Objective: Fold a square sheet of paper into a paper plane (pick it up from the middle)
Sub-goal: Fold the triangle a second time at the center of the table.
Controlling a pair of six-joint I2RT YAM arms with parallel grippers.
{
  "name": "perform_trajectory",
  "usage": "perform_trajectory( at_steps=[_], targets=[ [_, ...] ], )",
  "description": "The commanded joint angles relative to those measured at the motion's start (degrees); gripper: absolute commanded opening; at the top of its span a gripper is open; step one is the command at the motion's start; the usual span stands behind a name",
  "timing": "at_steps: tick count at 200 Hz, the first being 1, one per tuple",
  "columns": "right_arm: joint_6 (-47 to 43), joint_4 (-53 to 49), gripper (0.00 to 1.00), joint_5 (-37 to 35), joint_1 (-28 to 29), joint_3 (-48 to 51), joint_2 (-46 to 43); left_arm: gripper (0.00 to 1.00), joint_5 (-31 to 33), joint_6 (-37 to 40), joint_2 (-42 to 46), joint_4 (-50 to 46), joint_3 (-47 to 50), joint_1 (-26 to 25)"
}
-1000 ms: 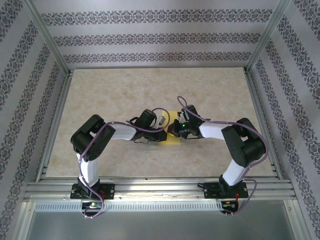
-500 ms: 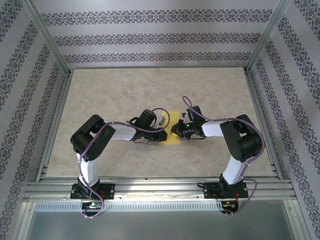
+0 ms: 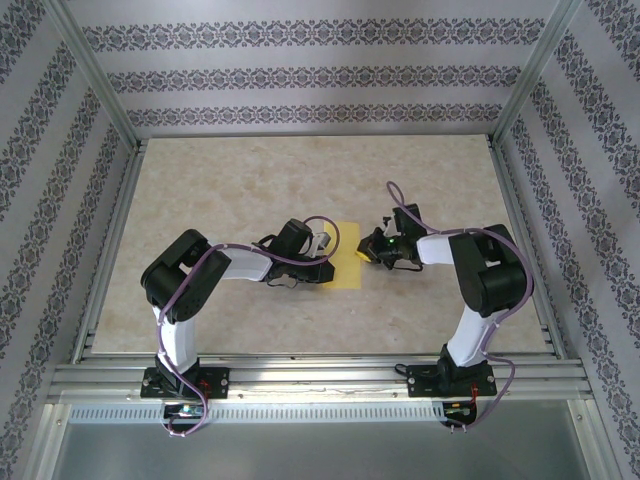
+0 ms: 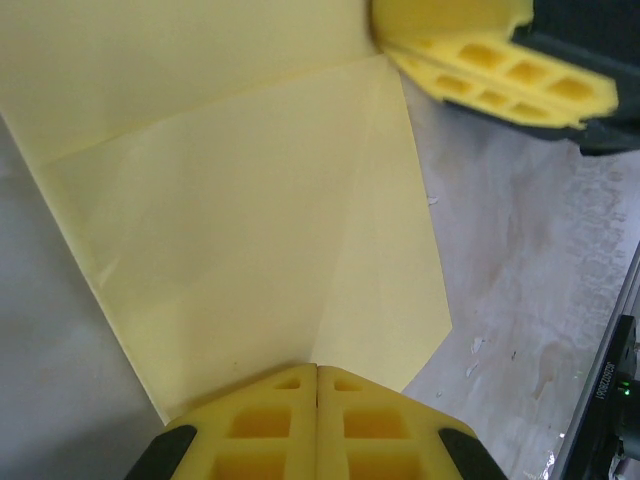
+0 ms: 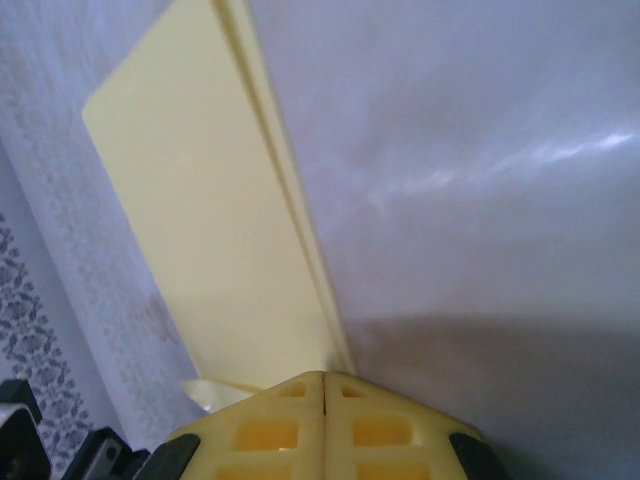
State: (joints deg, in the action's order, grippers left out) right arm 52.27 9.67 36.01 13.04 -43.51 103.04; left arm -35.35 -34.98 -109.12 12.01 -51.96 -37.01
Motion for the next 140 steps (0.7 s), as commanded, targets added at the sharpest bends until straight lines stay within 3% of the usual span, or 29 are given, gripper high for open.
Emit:
perform_trajectory(
  at_steps=[1,58,105,140],
  targets=[
    [-1.21,-1.31,0.0,-4.92,-2.01,-0.29,0.72,0.0,1.35,0.27,-1.28,-5.85,2.4,0.28],
    [-3.11,-4.27,0.03,-3.44,-1.85,-0.09,-8.28,0.0,-0.4,-0.44,-0.16,-4.91,1.0,0.19],
    [-4.94,-10.6,0.13,-4.82,1.25,1.67,-15.4,0.14,-0.76,0.64,4.9,-8.08,-3.98,0.28],
    [-3.17,-11.67,0.21,-5.28,3.58,5.19,-17.97,0.17,2.63,3.93,6.36,-15.12,-8.41,1.65]
  ],
)
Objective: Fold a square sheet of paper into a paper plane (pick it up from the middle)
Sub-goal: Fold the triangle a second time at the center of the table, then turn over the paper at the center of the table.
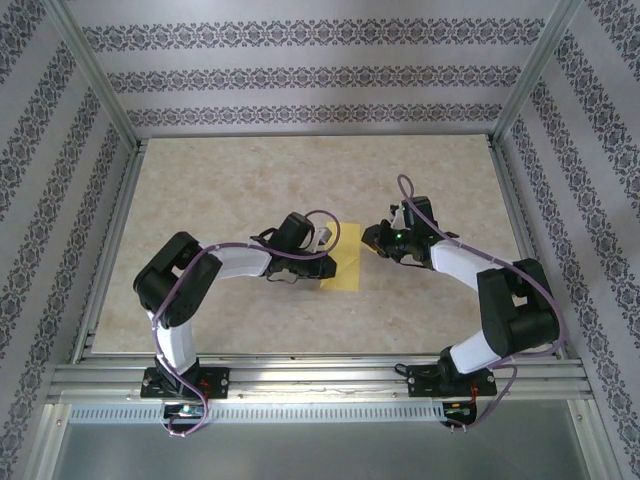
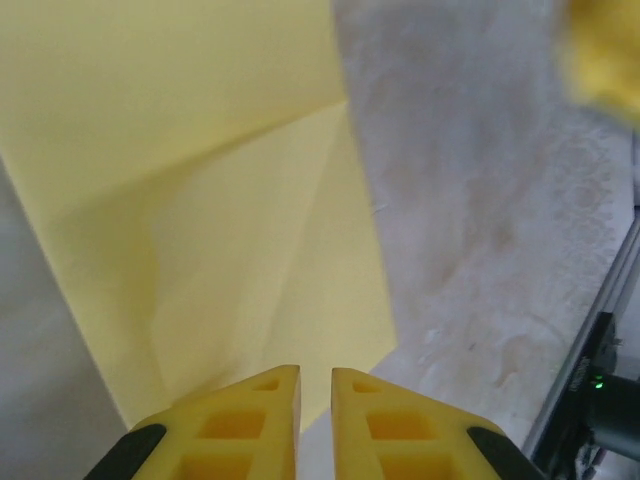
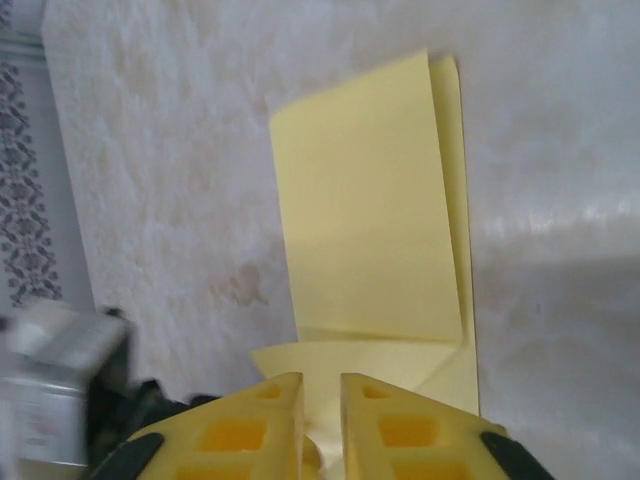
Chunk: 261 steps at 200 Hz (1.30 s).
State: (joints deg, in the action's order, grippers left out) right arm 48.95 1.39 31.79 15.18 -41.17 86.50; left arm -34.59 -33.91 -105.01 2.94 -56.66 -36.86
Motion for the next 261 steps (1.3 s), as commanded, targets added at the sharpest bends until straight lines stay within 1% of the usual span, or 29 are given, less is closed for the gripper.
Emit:
perform_trajectory(
  at_steps=[1,27,50,63,89,112,132,157,177,231,261],
  targets=[
    [0.25,-3.35,0.21,-1.0,1.57,2.94,-1.47,0.18,1.88,2.87,2.17,-6.21,-3.89,1.6],
    [2.05,-3.65,0.25,-1.6,4.71,4.06,-1.76,0.17,2.1,6.45,-0.21,-10.54,-7.22,2.1],
    [4.33,-3.8,0.28,-2.87,6.72,4.85,-1.24,0.17,-0.39,8.86,-3.76,-13.54,-10.49,2.23],
    [5.24,-3.79,0.29,-4.04,7.47,5.37,-0.91,0.16,-0.81,9.1,-5.16,-13.41,-10.91,2.14],
    [6.98,-3.57,0.32,-5.15,8.67,5.92,-0.19,0.16,0.62,10.4,-6.88,-14.92,-11.27,2.14],
    [7.83,-4.57,0.34,-6.97,9.17,6.41,-0.34,0.16,1.31,10.86,-7.18,-14.7,-10.25,2.19],
    [8.03,-4.46,0.34,-6.67,9.33,6.46,0.11,0.16,1.63,11.26,-7.75,-15.07,-9.49,2.15],
    [7.97,-4.9,0.34,-6.74,9.6,6.02,1.51,0.13,1.37,11.04,-7.88,-14.28,-8.13,2.21],
    [8.03,-4.93,0.35,-7.87,9.78,5.75,2.28,0.12,1.22,10.83,-7.75,-13.91,-7.54,2.17],
    [7.73,-2.28,0.34,-6.24,10.87,2.92,5.51,0.1,-0.16,9.15,-7.58,-11.23,-5.85,2.15],
    [7.39,-1.63,0.34,-6.47,11.01,0.81,6.81,0.09,-0.57,8.58,-7.69,-10.87,-5.57,2.15]
  ],
)
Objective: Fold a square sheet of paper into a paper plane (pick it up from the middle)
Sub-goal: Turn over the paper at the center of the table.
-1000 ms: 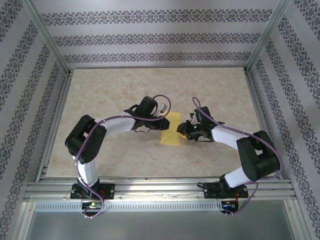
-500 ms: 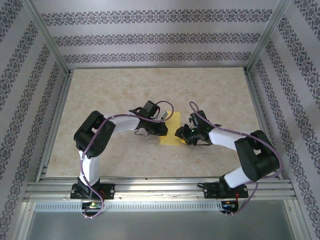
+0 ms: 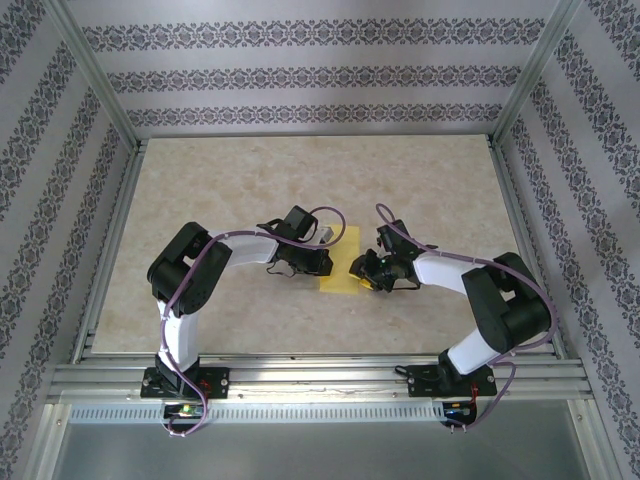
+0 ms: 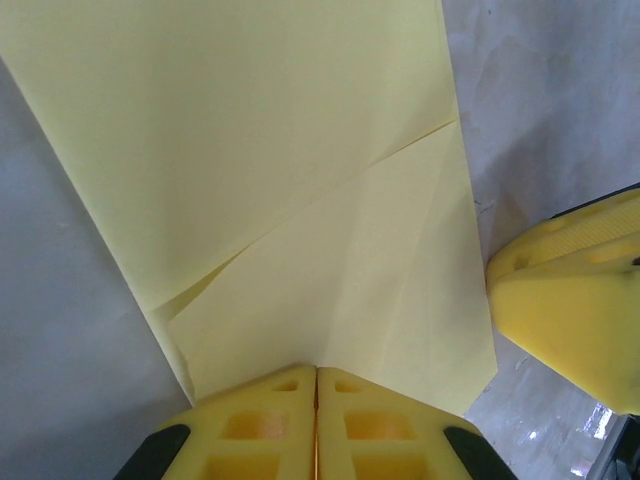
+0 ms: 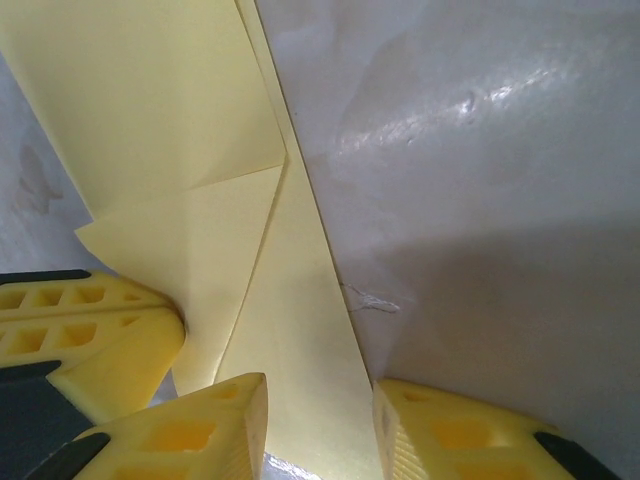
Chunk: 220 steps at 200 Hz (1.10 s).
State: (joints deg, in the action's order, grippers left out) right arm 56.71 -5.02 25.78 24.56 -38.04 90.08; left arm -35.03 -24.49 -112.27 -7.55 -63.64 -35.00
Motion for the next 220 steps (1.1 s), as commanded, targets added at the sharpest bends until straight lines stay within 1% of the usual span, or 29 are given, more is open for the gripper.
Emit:
perform_trajectory(
  at_steps=[1,21,47,63,82,105,121,132,151,159,179,220],
  targets=[
    [-0.33,4.76,0.34,-0.51,1.64,-2.35,3.24,0.09,-0.13,-0.83,-0.42,-0.33,1.36,0.33],
    [0.6,6.99,0.34,-0.23,1.64,-2.33,3.32,0.09,-0.51,-1.46,-0.06,0.38,1.87,0.33],
    [-0.86,5.98,0.32,-0.63,1.84,-3.7,3.29,0.09,-1.07,-1.97,-0.14,0.96,2.05,0.3],
    [-0.81,6.88,0.33,-1.43,1.99,-3.19,1.65,0.09,-1.42,-2.18,0.03,1.12,2.19,0.36],
    [-1.64,6.32,0.34,-0.56,1.29,-3.75,2.44,0.09,-2.85,-3.12,0.05,2.93,2.88,0.45],
    [-1.18,8.01,0.36,0.12,1.04,-3.41,2.77,0.09,-4.02,-3.93,-0.08,4.1,3.08,0.46],
    [-1.54,7.77,0.35,-0.28,0.98,-3.77,2.73,0.09,-4.17,-4.23,0.03,4.34,3.29,0.53],
    [-1.68,7.64,0.32,-0.58,1.0,-3.9,1.75,0.08,-4.3,-4.47,0.33,4.77,3.63,0.55],
    [-1.49,7.45,0.33,-2.34,1.15,-3.6,-0.43,0.08,-4.61,-5.19,0.97,5.94,4.45,0.55],
    [-2.08,7.05,0.33,-2.01,0.67,-4.0,0.29,0.08,-4.7,-5.47,1.0,6.42,4.66,0.61],
    [-1.06,8.88,0.35,1.76,-1.3,-3.99,3.95,0.08,-4.82,-5.68,0.81,6.5,4.41,0.64],
    [-1.6,8.5,0.37,0.64,-1.66,-3.89,4.75,0.08,-4.84,-6.17,1.04,7.32,4.6,0.9]
  ],
)
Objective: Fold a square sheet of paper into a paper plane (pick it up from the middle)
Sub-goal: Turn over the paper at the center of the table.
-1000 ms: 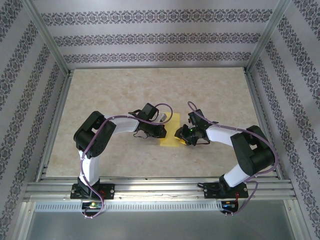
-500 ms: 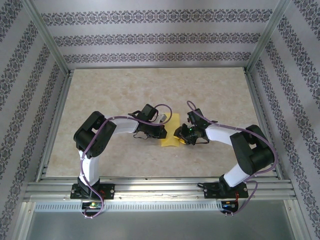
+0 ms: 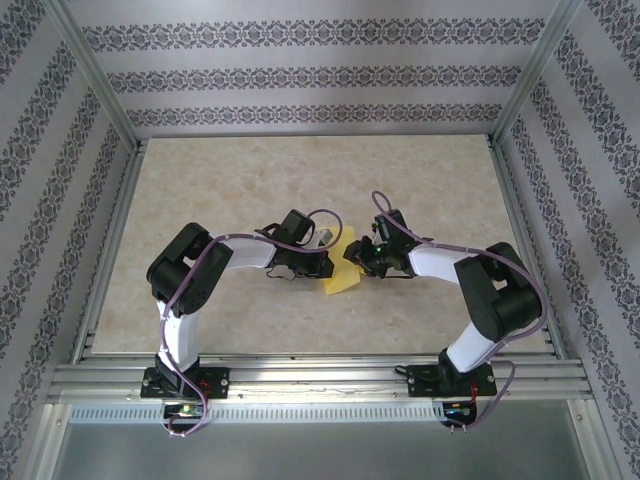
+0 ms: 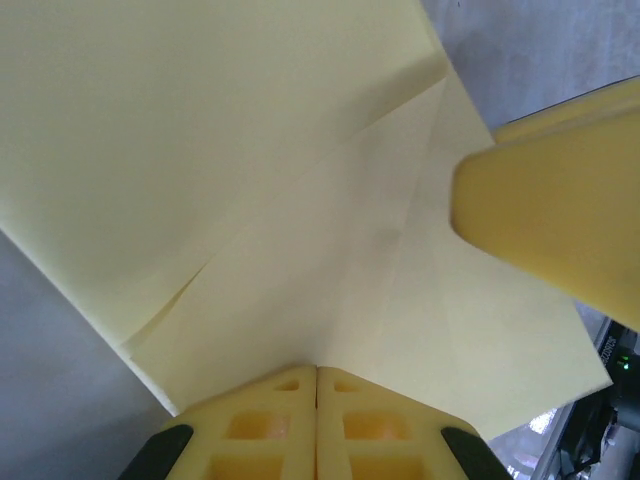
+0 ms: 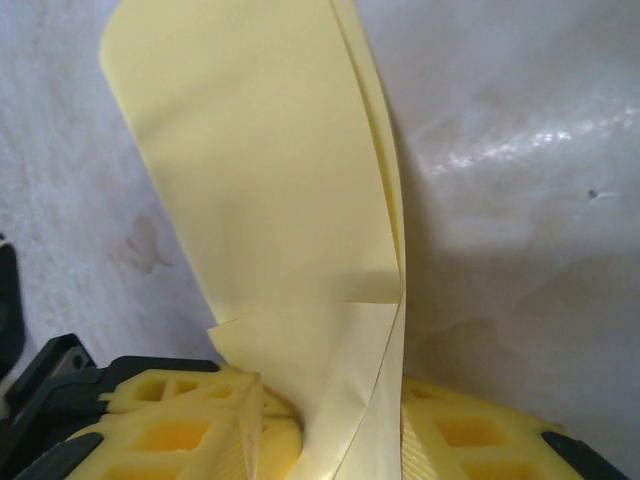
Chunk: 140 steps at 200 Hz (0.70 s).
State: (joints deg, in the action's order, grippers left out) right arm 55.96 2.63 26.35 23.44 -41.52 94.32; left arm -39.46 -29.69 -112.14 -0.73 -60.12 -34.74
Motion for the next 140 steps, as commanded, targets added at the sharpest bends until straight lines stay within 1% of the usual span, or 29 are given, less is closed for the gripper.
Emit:
perform_trajectory(
  at_steps=[1,22,35,52,65,80,90,107,115,131,140],
  targets=[
    [-0.9,0.91,0.37,0.04,-0.57,-0.41,0.55,0.08,-0.42,-0.97,0.93,0.57,1.11,0.64],
    [-1.84,2.04,0.36,0.17,-1.16,-0.36,1.72,0.08,-0.84,-1.16,0.95,0.75,1.23,0.72],
    [-2.12,4.15,0.34,1.57,-1.46,-0.26,2.5,0.08,-1.17,-1.16,0.9,1.01,1.29,0.81],
    [-1.97,6.62,0.29,2.45,-1.96,0.08,3.74,0.08,-1.37,-1.31,1.11,1.29,1.46,0.79],
    [-2.0,8.03,0.22,3.71,-2.34,-0.13,4.86,0.08,-1.73,-2.15,1.36,2.6,1.93,0.83],
    [-1.81,10.17,0.19,4.06,-2.52,0.37,5.09,0.08,-1.88,-2.28,1.51,2.59,1.85,0.88],
    [-2.03,10.81,0.13,4.56,-2.73,0.32,5.08,0.09,-1.69,-2.38,2.01,2.88,2.2,0.9],
    [-2.66,11.42,0.05,5.2,-3.29,0.8,3.3,0.14,-1.26,-2.76,3.95,4.11,2.81,0.9],
    [-3.67,10.84,0.02,5.29,-3.57,0.54,2.12,0.19,-0.5,-2.48,5.56,4.26,3.14,0.9],
    [-7.24,6.95,0.0,5.56,-4.18,-1.11,-0.37,0.31,2.77,-2.19,10.14,5.0,4.56,0.9],
    [-9.93,2.68,0.0,4.83,-4.37,-2.67,-1.95,0.36,5.67,-1.66,13.17,4.87,5.65,0.89]
  ],
)
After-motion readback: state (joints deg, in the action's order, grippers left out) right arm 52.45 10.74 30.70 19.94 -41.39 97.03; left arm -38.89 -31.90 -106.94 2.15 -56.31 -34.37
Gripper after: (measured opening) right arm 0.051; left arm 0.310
